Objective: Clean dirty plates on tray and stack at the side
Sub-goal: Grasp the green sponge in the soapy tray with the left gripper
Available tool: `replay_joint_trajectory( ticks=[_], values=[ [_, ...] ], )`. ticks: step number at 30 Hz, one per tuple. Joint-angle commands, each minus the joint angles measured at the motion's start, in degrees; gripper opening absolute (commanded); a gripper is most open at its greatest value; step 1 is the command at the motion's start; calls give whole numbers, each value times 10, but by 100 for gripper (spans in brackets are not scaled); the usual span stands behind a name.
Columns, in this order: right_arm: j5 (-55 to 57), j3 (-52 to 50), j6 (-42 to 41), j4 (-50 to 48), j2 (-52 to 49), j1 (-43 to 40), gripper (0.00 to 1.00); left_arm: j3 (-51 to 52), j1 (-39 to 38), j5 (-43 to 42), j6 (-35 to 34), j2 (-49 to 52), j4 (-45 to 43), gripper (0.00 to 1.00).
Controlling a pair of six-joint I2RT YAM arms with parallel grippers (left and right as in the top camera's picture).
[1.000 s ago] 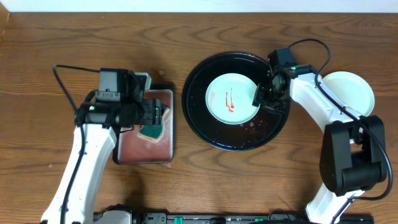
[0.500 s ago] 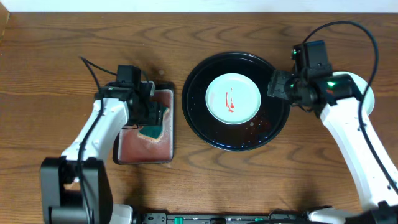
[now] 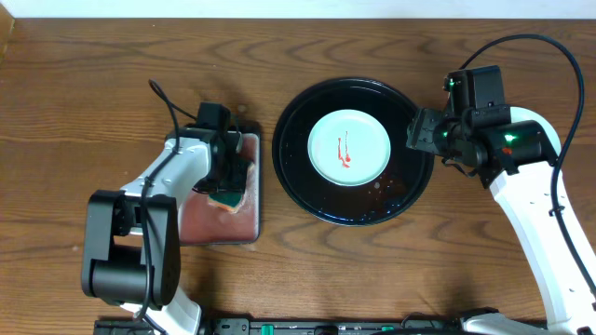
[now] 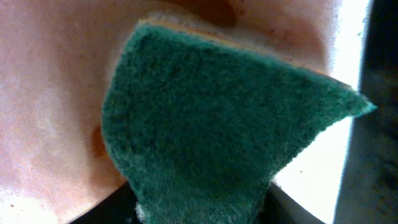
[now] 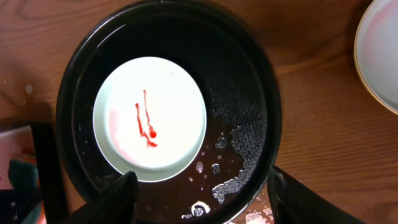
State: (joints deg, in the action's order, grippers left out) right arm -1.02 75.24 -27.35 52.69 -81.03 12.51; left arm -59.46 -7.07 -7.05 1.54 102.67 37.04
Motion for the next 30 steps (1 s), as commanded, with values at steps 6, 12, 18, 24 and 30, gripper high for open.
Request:
replay_joint_trajectory(
  ticks=[6,12,18,24,30],
  values=[
    [8,6,9,9,6,2,63,3,-7,85,-40,7,3,10],
    [8,6,9,15,6,2,63,3,-7,108,-53,7,7,7],
    [8,6,9,16,6,2,63,3,-7,108,-53,7,16,8],
    [8,6,9,16,6,2,64,3,-7,131,-78,-17,30,7],
    [8,6,9,16,6,2,64,3,-7,152,-94,-43,30,7]
  ],
)
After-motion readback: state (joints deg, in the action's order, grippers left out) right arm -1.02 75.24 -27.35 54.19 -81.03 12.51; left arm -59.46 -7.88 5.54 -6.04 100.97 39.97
